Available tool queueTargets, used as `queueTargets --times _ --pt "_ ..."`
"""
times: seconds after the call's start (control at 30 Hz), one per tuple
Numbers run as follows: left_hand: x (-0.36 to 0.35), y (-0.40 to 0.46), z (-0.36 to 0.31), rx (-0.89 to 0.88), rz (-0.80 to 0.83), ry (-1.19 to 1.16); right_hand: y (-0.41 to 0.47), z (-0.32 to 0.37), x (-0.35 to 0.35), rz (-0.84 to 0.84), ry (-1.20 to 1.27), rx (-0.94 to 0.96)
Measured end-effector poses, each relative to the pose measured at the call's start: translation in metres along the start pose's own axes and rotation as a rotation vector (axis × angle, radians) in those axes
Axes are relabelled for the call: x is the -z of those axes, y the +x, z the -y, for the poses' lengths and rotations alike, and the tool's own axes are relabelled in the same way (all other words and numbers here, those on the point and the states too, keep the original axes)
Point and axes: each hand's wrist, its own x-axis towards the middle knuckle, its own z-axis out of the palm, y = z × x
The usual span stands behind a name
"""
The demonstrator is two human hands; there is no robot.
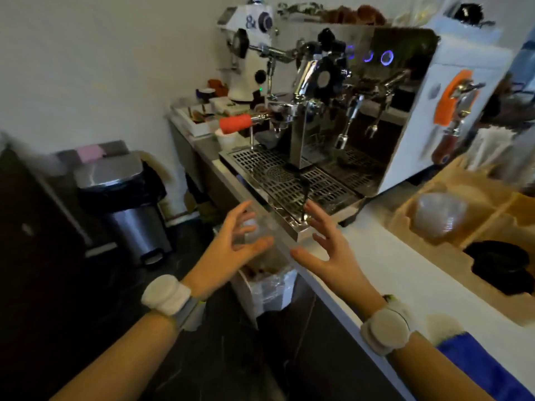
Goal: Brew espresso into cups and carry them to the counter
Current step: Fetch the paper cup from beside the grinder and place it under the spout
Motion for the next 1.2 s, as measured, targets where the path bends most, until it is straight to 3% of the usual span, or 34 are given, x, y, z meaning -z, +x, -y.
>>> queueTargets --times 0.23,0.47,0.63,0.9,1.2 --pt "0.090 0.022 0.036 0.054 -0.116 0.010 0.081 -0.005 -0.078 0.173 0.082 0.036" --pt "0.178 0.080 0.077 0.083 -0.147 0.047 0.179 -0.010 -0.143 0.104 0.144 0.093" --pt "0.238 0.145 0.088 0.082 -0.084 0.116 0.261 -0.019 -0.184 0.088 0.162 0.065" --pt "0.302 0.242 0.108 0.038 -0.043 0.103 0.354 -0.044 -0.206 0.005 0.076 0.007" --pt "0.336 0.384 0.148 0.044 0.160 0.056 0.427 -0.087 -0.226 -0.286 0.049 -0.143"
